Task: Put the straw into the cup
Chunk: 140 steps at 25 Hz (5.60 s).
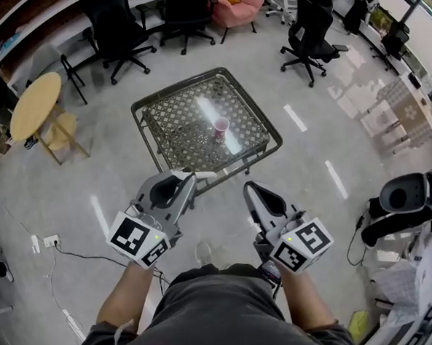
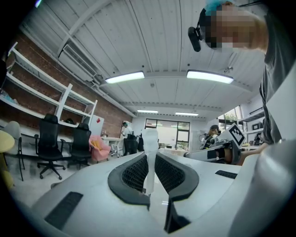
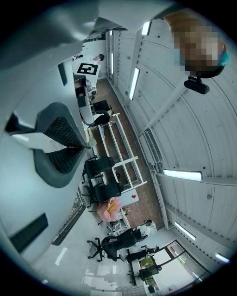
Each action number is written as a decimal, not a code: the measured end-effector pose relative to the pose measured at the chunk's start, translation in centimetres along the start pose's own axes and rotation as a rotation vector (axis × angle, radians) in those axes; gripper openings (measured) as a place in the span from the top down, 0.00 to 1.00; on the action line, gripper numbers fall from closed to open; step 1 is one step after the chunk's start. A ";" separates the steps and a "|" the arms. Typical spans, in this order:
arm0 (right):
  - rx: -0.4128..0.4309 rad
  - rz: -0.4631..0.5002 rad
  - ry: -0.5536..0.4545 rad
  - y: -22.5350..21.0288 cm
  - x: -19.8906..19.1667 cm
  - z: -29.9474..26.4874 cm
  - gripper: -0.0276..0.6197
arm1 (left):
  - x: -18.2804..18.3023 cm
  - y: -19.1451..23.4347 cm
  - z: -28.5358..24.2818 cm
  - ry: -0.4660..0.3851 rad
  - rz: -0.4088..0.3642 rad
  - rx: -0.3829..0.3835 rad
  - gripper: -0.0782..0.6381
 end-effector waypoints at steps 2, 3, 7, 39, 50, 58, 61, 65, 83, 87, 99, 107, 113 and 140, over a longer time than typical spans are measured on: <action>-0.006 0.003 0.000 0.0 0.2 -0.7 0.94 | 0.2 0.7 -0.2 -0.004 0.001 -0.005 0.82; -0.007 0.005 0.001 0.0 0.3 -1.1 0.94 | 0.3 1.2 -0.2 -0.006 0.002 -0.006 0.82; -0.013 0.013 0.005 -0.2 0.3 -2.1 0.94 | 0.2 2.4 -0.5 -0.017 0.006 -0.008 0.82; 0.078 -0.059 0.024 -18.5 3.6 -5.7 0.94 | -0.2 3.9 -17.3 0.069 -0.028 0.073 0.82; 0.145 -0.069 0.035 -25.1 4.5 -5.4 0.94 | -0.8 2.5 -23.4 0.092 -0.047 0.125 0.82; 0.141 -0.092 0.053 -28.2 5.3 -6.4 0.94 | -1.2 4.2 -26.1 0.128 -0.035 0.153 0.82; 0.137 -0.103 0.071 -28.3 5.4 -7.2 0.94 | -1.5 5.5 -26.4 0.147 -0.023 0.161 0.82; 0.129 -0.110 0.094 -29.0 4.6 -7.7 0.94 | -2.8 6.4 -27.0 0.162 -0.004 0.163 0.82; 0.059 -0.170 0.224 -33.3 1.3 -16.6 0.94 | -11.3 16.6 -32.5 0.311 0.093 0.122 0.82; 0.042 -0.195 0.248 -34.4 0.2 -18.1 0.94 | -13.2 18.6 -33.7 0.344 0.105 0.115 0.82; 0.008 -0.277 0.308 -35.8 -3.1 -20.4 0.94 | -18.8 21.2 -36.2 0.449 0.148 0.092 0.82; -0.026 -0.299 0.327 -36.6 -4.0 -19.8 0.94 | -22.8 22.0 -37.3 0.519 0.175 0.088 0.82; -0.044 -0.317 0.340 -37.6 -5.4 -19.7 0.94 | -25.7 22.4 -38.4 0.559 0.152 0.077 0.82; -0.034 -0.355 0.381 -37.6 -7.1 -19.8 0.94 | -29.4 21.6 -38.6 0.643 0.148 0.053 0.81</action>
Point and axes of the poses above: the fingertips, and each gripper's own axes: z backward along the fingers, y to its left, x out of its top, the point moved 8 cm from there along z, backward along the fingers, and after that the axes turned 11 degrees about x, right-handed, at the moved point
